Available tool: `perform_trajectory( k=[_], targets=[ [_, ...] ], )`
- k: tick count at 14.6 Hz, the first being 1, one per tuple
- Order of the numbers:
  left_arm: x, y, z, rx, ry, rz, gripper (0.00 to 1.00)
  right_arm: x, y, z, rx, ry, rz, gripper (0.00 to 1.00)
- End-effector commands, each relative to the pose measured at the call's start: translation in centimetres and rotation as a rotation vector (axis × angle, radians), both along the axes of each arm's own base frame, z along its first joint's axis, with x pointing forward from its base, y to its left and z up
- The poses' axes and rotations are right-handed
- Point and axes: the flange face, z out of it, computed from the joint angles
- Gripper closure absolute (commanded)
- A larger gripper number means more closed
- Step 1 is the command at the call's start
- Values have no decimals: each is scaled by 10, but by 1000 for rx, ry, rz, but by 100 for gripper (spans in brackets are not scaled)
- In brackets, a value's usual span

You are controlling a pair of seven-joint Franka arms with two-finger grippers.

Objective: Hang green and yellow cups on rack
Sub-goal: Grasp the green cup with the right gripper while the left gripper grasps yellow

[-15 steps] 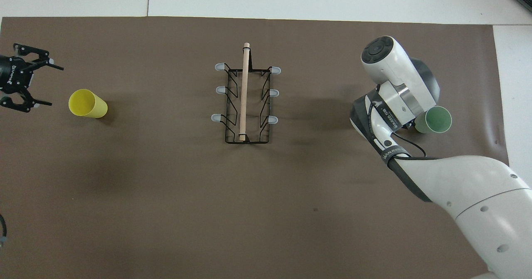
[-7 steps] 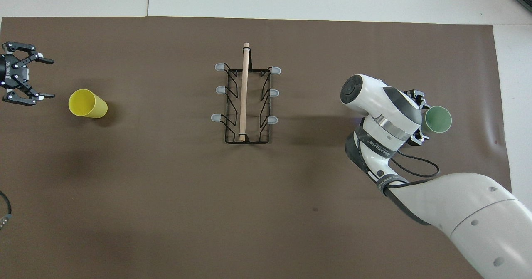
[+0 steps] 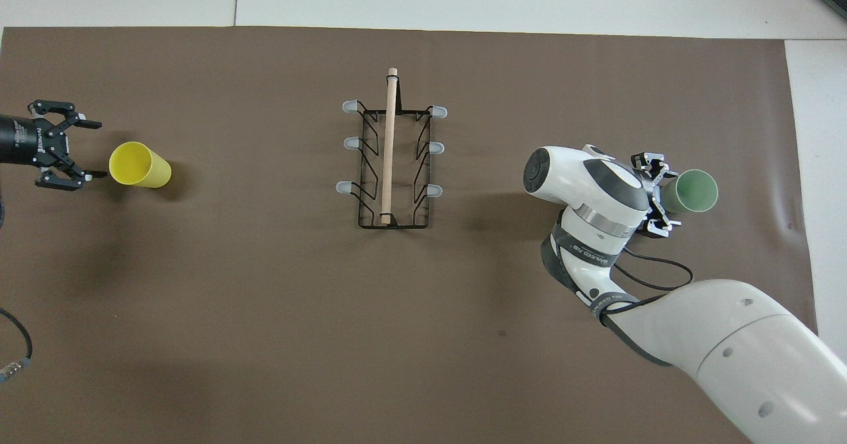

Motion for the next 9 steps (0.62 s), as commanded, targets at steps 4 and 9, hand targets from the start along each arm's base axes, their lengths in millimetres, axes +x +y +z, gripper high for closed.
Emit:
perform_trajectory(
  k=[4, 9],
  targets=[
    [-26, -20, -2, -7, -24, -107, 0, -7, -18, -9, -98, 2, 75, 0],
    [-59, -25, -22, -148, -18, 29, 0, -16, -14, -23, -126, -26, 91, 20]
  ],
)
